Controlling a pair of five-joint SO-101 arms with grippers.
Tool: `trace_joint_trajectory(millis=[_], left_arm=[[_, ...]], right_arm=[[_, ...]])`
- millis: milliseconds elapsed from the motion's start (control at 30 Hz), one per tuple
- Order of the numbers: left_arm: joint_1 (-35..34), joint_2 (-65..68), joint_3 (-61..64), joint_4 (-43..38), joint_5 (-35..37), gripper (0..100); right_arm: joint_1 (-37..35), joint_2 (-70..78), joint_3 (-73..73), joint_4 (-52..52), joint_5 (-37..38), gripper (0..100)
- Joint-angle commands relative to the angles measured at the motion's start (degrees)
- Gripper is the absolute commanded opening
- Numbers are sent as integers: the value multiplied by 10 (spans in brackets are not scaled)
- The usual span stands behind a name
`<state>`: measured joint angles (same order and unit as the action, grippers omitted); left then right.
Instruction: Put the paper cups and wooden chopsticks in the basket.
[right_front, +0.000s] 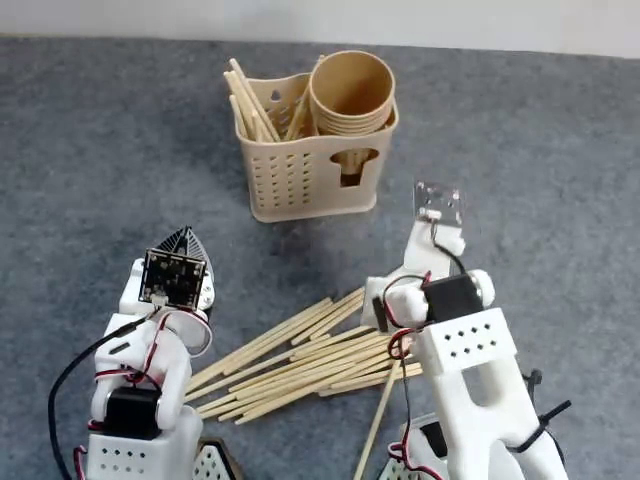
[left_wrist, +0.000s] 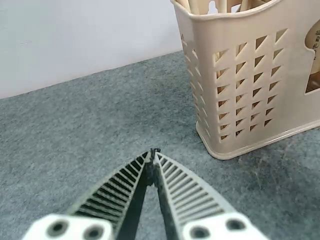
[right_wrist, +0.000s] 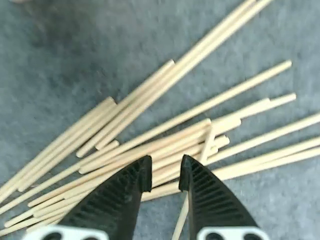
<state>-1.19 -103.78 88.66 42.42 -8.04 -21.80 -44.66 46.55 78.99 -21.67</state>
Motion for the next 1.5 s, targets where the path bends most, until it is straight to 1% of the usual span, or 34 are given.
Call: trace_joint_trajectory(millis=[0,267,467,567,667,800,1200,1367,1467], left_arm=[[0,-4,-6,-11,-2,11],[0,-4,-6,-11,-3,11],[0,-4,-6,-11,-3,11],[0,-4,-6,-11,-3,11],[0,-4,-6,-11,-3,11],[0,-4,-6,-11,-3,11],[0,-4,-5,-11,-3,11],[0,-4,-5,-11,-3,11],[0,-4,-5,-11,-3,11]], right_arm=[[7,-7,14,-10,-35,109],[7,8,37,-14,-37,109],[12,147,29,-17,-39,107],[22,201,6,-51,-39,106],[48,242,-5,-87,-39,105],[63,282,-7,-103,-34,105],[64,307,-6,-102,-36,102],[64,307,-7,-102,-35,14],[65,307,-7,-102,-35,10]])
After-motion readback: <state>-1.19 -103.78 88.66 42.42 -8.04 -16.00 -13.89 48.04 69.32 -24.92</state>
